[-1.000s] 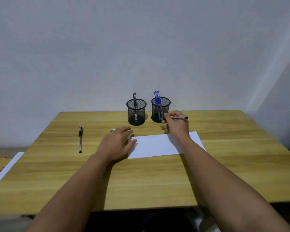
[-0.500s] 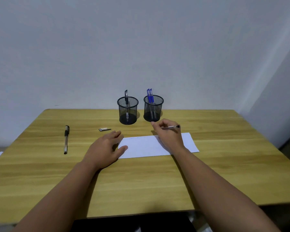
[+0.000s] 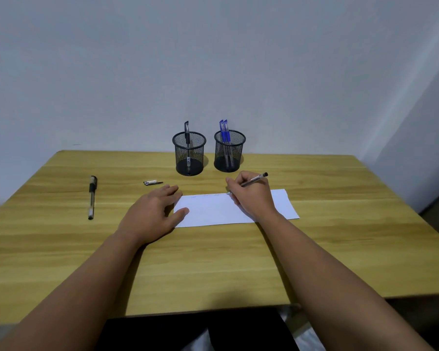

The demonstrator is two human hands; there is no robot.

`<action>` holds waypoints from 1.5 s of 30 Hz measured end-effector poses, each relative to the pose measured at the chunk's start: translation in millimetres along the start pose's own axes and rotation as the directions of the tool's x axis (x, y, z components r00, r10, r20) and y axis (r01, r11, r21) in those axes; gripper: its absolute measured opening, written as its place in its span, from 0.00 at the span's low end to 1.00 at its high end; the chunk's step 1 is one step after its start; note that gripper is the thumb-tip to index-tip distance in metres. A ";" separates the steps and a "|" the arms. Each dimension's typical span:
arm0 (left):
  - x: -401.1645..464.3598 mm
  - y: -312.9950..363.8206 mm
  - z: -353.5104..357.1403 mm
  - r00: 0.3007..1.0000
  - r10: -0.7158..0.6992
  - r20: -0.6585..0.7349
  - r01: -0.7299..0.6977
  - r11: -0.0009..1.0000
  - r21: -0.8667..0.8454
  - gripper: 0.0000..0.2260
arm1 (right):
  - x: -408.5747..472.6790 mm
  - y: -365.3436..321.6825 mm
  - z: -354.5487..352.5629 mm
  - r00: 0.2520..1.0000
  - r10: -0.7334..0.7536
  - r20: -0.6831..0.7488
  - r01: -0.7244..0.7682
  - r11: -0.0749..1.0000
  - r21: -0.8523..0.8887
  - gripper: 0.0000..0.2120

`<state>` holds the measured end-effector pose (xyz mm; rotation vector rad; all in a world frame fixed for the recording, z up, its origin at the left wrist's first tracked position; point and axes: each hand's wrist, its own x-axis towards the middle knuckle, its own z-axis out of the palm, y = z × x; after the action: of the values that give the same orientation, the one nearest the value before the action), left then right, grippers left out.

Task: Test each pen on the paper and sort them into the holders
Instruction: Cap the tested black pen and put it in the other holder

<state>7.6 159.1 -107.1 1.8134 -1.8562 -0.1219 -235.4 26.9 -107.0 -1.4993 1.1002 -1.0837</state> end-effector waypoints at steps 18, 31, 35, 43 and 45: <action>-3.0 7.2 -2.9 0.999 -0.044 0.025 0.043 0.998 0.041 0.32 | 0.6 1.8 1.4 0.999 -0.017 -0.049 0.011 0.994 -0.108 0.18; -3.1 8.5 -3.9 0.999 -0.040 0.023 0.039 0.998 0.048 0.32 | 2.1 3.2 -0.1 0.995 -0.026 -0.093 0.015 0.993 -0.119 0.17; -3.4 6.8 -3.3 0.999 -0.044 0.025 0.043 0.998 0.041 0.32 | 3.4 5.7 -0.1 0.994 -0.034 -0.103 0.019 0.989 -0.145 0.16; -2.9 6.8 -2.9 0.999 -0.044 0.027 0.043 0.999 0.030 0.33 | 4.8 5.9 -0.7 0.994 -0.041 -0.097 0.026 0.988 -0.151 0.18; -3.1 6.1 -3.1 0.999 -0.043 0.030 0.043 0.999 0.028 0.33 | 5.0 6.2 -0.4 0.992 -0.061 -0.110 0.041 0.984 -0.173 0.18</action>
<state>3.2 163.5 -102.8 1.8804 -1.8484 -0.1410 -235.6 21.0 -112.4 -1.6224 1.2673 -1.1469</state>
